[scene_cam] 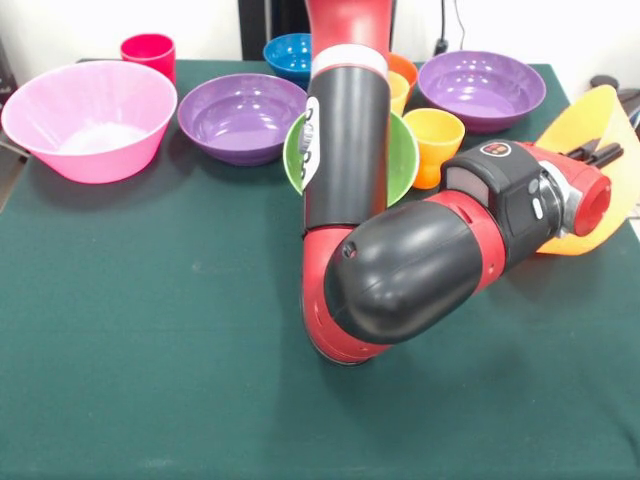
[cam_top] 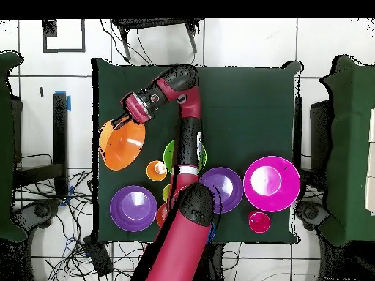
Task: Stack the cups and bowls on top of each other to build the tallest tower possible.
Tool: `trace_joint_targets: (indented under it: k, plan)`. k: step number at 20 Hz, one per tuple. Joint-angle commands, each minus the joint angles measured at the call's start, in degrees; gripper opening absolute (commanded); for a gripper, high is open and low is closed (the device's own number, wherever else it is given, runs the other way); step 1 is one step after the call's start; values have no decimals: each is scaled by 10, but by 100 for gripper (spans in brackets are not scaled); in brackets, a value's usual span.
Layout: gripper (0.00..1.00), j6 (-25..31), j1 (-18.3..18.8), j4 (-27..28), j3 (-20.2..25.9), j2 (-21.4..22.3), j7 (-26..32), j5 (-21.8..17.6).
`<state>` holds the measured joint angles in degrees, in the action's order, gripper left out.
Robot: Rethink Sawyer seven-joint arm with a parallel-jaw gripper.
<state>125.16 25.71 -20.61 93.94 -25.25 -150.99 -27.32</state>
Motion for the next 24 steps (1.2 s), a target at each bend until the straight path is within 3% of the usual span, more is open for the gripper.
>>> trace_joint_targets:
  k: [1,4,8,13,17,24]
  plan:
    - [0,-54,-13,-12,-55,-50,-59,45]
    - [0,-61,-8,-22,-75,-52,-23,52]
    - [0,-108,0,-50,-82,-73,-11,94]
    - [0,-91,-2,-42,-90,-92,54,118]
    - [0,-66,-4,-24,-91,-98,109,114]
    - [0,-57,10,-42,-104,-90,133,124]
